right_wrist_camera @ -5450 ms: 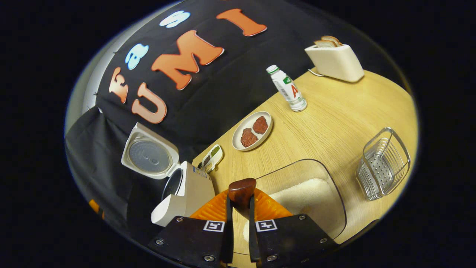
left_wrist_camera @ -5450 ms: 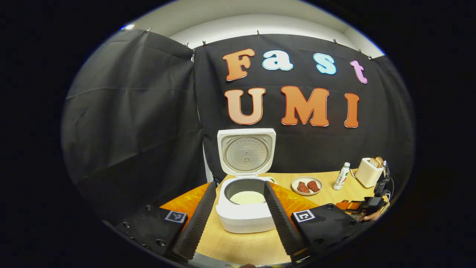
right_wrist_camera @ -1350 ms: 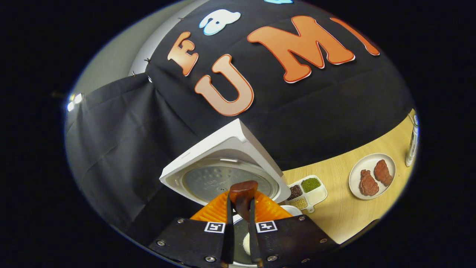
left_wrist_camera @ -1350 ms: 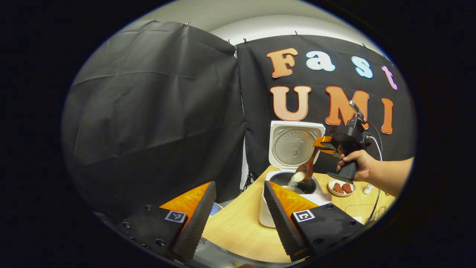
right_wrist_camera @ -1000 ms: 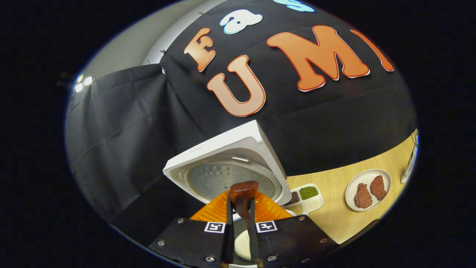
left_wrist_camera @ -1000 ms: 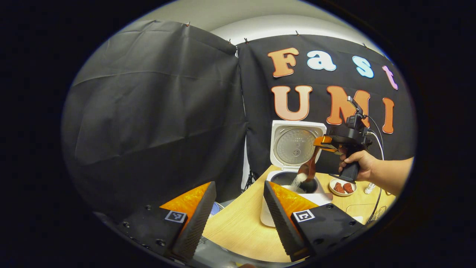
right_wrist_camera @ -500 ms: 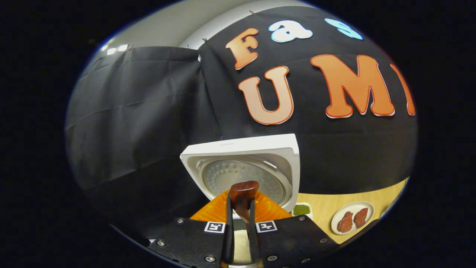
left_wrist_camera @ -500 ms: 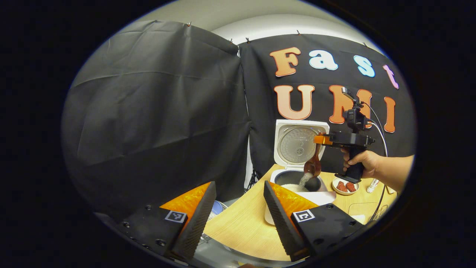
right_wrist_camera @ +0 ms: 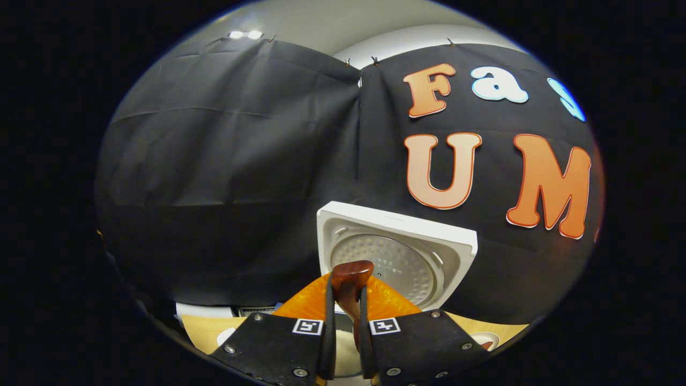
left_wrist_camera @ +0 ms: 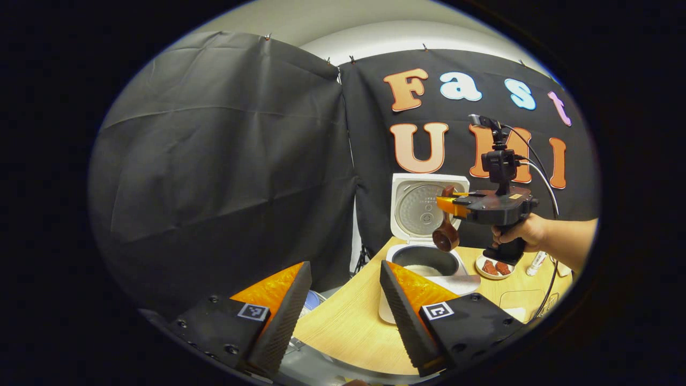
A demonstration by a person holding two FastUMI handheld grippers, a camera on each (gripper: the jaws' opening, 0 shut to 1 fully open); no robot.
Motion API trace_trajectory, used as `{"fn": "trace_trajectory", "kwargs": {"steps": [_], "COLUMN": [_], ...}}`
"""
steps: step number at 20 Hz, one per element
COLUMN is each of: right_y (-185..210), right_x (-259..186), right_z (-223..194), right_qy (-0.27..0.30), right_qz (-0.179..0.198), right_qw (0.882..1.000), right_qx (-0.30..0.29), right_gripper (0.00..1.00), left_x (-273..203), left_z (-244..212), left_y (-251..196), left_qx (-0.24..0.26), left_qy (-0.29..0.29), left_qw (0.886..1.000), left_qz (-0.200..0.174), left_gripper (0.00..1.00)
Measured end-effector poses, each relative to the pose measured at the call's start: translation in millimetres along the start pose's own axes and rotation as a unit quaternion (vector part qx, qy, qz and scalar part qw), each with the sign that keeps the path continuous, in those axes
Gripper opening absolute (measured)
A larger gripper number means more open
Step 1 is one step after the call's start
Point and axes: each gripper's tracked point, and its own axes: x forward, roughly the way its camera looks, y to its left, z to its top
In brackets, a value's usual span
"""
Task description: Close the left gripper, press the button to open the rice cooker; take a wooden spoon from the chopstick holder with the right hand, scoop a spoonful of rice and pour it into the rice cooker, then put the wooden spoon back into the chopstick holder.
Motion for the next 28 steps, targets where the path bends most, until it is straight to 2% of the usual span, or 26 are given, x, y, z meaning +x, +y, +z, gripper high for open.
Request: {"fn": "trace_trajectory", "kwargs": {"steps": [6, 11, 14, 17, 18, 20, 21, 22, 25, 26, 28], "right_y": [-28.1, -79.1, -119.3, -157.2, -168.7, -191.5, -201.1, -209.2, -227.5, -231.3, -236.2], "right_x": [-55.0, -127.8, -175.6, -226.5, -241.3, -271.9, -291.8, -309.2, -356.7, -370.6, -394.4], "right_z": [27.2, 32.5, 24.1, 3.9, -3.9, -20.5, -25.7, -33.2, -58.2, -65.6, -82.3], "right_qy": [-0.027, -0.041, -0.039, -0.030, -0.024, -0.015, -0.012, -0.006, 0.012, 0.018, 0.031], "right_qz": [-0.022, -0.075, -0.122, -0.178, -0.195, -0.230, -0.247, -0.263, -0.306, -0.321, -0.343], "right_qw": [0.999, 0.995, 0.989, 0.978, 0.974, 0.965, 0.960, 0.954, 0.937, 0.931, 0.919], "right_qx": [0.035, 0.060, 0.075, 0.103, 0.111, 0.127, 0.135, 0.142, 0.166, 0.174, 0.189], "right_gripper": [0.17, 0.18, 0.18, 0.17, 0.17, 0.18, 0.17, 0.18, 0.18, 0.18, 0.17], "left_x": [-5.9, -1.7, 3.2, 6.4, 7.2, 9.3, 12.0, 12.8, 14.9, 15.1, 16.6], "left_z": [3.7, 10.2, 11.8, 13.5, 16.0, 20.4, 21.8, 22.1, 22.8, 25.8, 30.2], "left_y": [-22.6, -52.1, -77.1, -101.5, -109.7, -125.5, -131.9, -140.8, -160.2, -164.1, -171.5], "left_qx": [0.013, 0.013, 0.012, 0.022, 0.026, 0.032, 0.034, 0.036, 0.041, 0.042, 0.045], "left_qy": [-0.005, -0.011, -0.007, -0.005, -0.008, -0.012, -0.014, -0.011, -0.007, -0.008, -0.011], "left_qw": [1.000, 0.999, 0.997, 0.995, 0.994, 0.992, 0.991, 0.990, 0.987, 0.987, 0.986], "left_qz": [-0.027, -0.050, -0.076, -0.101, -0.107, -0.122, -0.128, -0.137, -0.153, -0.155, -0.158], "left_gripper": [0.88, 0.88, 0.88, 0.88, 0.85, 0.88, 0.85, 0.88, 0.88, 0.85, 0.88]}}
